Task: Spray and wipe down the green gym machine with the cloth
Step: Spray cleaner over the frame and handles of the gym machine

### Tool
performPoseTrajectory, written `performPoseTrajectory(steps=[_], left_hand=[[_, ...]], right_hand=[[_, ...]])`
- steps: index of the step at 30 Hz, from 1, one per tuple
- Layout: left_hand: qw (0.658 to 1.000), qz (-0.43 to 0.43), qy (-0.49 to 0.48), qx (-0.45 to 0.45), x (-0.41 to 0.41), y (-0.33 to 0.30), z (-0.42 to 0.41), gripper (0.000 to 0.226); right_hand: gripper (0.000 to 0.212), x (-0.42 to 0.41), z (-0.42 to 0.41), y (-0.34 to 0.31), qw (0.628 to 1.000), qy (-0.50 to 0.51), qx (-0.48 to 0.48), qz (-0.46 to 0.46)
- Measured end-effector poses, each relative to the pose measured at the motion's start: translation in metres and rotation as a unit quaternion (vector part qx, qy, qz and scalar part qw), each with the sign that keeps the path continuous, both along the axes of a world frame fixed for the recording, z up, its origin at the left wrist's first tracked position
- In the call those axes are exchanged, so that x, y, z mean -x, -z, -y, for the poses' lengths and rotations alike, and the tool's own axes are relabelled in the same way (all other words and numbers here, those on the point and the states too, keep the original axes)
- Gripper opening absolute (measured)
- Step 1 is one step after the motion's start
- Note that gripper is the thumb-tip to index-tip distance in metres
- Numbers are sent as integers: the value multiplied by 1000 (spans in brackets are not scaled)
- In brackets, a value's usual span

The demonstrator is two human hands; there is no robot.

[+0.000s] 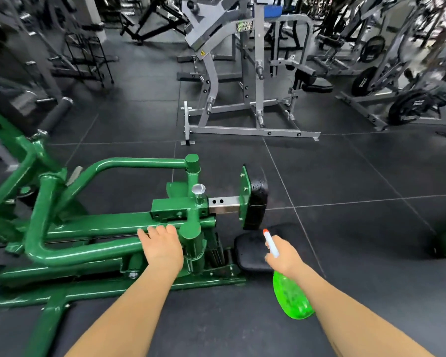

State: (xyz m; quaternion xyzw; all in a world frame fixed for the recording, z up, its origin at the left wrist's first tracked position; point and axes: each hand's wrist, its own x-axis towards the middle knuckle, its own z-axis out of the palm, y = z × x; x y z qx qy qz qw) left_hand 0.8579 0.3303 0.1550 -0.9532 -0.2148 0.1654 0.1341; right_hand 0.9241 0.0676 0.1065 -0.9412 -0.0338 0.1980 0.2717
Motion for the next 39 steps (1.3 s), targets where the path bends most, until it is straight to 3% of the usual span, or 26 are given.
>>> performPoseTrajectory(steps=[6,9,12,14,17,20,21,26,39], left_hand=[[999,-7,-32,-27,-3,5,8,66],[999,-8,-33,-35,-4,7,8,65],[998,-15,-39,-38,-5,10,8,68],[998,-12,-41,-45,-6,11,8,68],[997,-9,-43,-57,-7,15,9,67],[997,-10,-48,-58,-8,15,9,67],[997,-12,-48,-59,-8,15,9,67],[997,-19,-49,-64,-7,15,10,67],[995,-18,-71,-63,-10,16,12,69]], right_hand=[[10,3,15,24,998,-43,32,-17],[18,1,16,32,997,-48,47,-42],[41,5,22,40,995,-58,63,-54],[34,7,28,47,995,-46,52,-72],[5,9,32,60,992,-35,52,-109],[1,14,31,68,985,-50,72,-149],[9,15,31,71,984,-48,80,-148],[35,19,50,78,983,28,105,-151],[29,9,123,67,974,165,108,-110]])
